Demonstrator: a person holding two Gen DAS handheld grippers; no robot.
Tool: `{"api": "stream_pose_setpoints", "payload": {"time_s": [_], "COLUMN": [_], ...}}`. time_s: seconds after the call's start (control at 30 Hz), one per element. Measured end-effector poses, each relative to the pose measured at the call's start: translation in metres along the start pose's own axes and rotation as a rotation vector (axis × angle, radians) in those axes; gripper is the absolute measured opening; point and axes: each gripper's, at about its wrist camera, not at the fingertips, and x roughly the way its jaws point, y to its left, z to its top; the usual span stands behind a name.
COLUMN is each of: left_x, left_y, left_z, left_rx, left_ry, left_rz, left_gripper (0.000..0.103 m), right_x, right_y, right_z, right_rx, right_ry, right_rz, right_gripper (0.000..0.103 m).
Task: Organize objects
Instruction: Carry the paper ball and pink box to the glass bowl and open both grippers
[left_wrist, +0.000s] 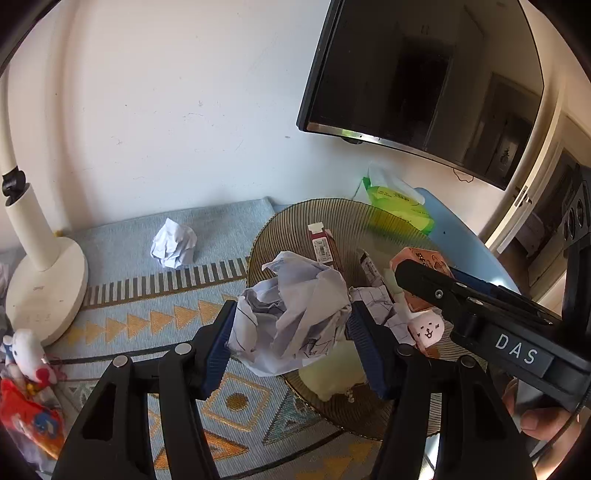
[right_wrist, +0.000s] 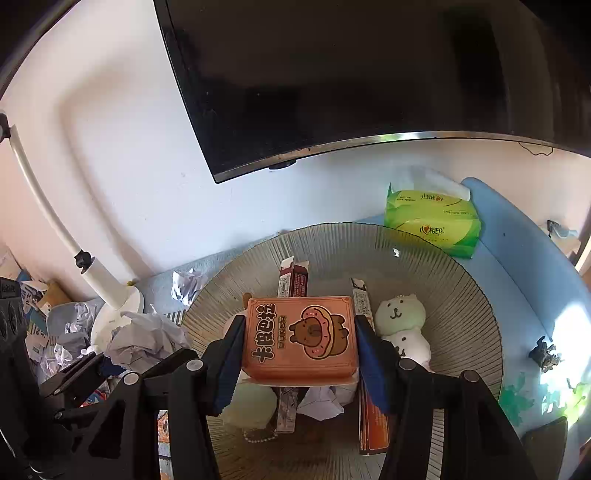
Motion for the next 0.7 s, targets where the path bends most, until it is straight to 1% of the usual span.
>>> {"api": "stream_pose_setpoints", "payload": {"time_s": [0.13,0.23,0.27,0.33,0.37,0.4,0.43,0.47,0.53,0.57,0.7], "left_x": [0.007,0.008,0.008,0.010,0.011,0.013,0.016,0.020,0.023,0.022,0.019], "left_y": [-0.002,-0.001,-0.001,0.000,0.000,0.000,-0.001,-0.001,-0.003,-0.004,-0.009], "left_z": [-0.002,-0.002,-0.002,-0.001,-0.001,0.000,0.000,0.000,-0.001,-0.001,-0.003], "left_rx": [0.000,-0.003,-0.005,-0.007,-0.007,-0.008,-0.007,-0.004,0.008,0.008,0.023], "left_ry": [0.010,0.009,0.010,0.012,0.021,0.034,0.051,0.072,0.082,0.080,0.069], "left_rz": [0.009,0.018,0.020,0.022,0.025,0.027,0.022,0.011,-0.002,0.003,0.006], "left_gripper": [0.058,0.058,0.060,0.061,0.063,0.065,0.081,0.103,0.103,0.103,0.103], "right_x": [0.008,0.012,0.013,0.016,0.017,0.018,0.020,0.021,0.021,0.020,0.020], "right_y": [-0.002,-0.004,-0.005,-0.007,-0.007,-0.007,-0.007,-0.008,-0.011,-0.011,-0.006], "right_z": [-0.002,-0.002,-0.002,-0.002,-0.001,-0.002,-0.001,-0.001,0.000,0.000,0.001], "right_rx": [-0.004,0.011,0.019,0.030,0.032,0.037,0.041,0.053,0.088,0.092,0.054], "right_ry": [0.014,0.017,0.020,0.027,0.038,0.047,0.058,0.064,0.073,0.072,0.073], "right_rz": [-0.020,-0.013,-0.011,-0.013,-0.019,-0.027,-0.023,-0.006,0.040,0.044,0.003], "right_gripper": [0.055,0.055,0.055,0.058,0.071,0.088,0.096,0.103,0.103,0.103,0.103]}}
